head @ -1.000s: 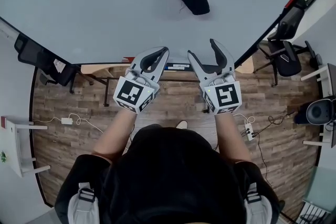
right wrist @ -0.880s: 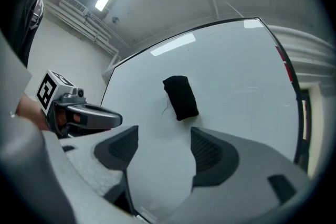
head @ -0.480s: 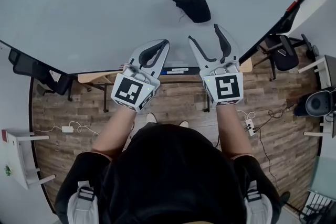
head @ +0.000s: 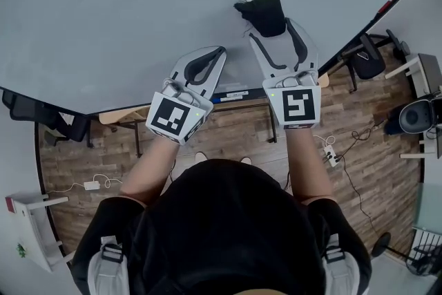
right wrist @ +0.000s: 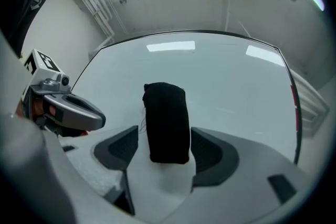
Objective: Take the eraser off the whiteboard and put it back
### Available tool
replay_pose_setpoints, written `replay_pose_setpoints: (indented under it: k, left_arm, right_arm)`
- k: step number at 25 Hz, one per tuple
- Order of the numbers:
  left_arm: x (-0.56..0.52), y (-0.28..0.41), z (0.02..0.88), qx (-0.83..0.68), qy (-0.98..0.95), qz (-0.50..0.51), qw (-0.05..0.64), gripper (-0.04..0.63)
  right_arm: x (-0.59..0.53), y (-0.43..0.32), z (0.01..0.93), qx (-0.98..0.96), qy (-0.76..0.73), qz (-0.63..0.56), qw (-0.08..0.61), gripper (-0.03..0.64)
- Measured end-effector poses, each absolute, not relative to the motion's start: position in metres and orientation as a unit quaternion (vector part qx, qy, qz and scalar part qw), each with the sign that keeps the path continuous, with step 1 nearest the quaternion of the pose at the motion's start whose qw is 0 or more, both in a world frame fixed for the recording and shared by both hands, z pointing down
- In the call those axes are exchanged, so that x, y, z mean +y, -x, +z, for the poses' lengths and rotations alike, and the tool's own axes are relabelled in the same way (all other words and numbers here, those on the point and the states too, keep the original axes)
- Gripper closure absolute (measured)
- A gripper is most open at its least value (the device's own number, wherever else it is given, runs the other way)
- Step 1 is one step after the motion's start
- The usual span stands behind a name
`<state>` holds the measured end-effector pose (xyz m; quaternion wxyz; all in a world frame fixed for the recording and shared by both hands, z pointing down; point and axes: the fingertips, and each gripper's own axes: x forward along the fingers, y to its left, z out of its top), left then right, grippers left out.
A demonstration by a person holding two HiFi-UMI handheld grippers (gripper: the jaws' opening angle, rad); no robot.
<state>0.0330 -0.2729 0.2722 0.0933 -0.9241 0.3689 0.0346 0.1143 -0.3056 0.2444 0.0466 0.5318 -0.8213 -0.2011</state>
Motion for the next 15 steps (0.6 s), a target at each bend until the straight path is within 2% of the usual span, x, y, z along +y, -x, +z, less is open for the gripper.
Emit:
replay_pose_setpoints:
  k: [10, 15]
  left_arm:
    - [-0.285, -0.036, 0.271, 0.340, 0.935, 0.047, 0.095, 0.601]
    - [-0.289, -0.036, 0.269, 0.334, 0.936, 0.050, 0.095, 0.600]
  right_arm:
    - [-0.318, -0.111, 0.238, -0.791, -0.557, -0.239, 0.088, 0.321]
    - [-0.320, -0.111, 0.234, -0.780, -0.567, -0.249, 0.089, 0.356]
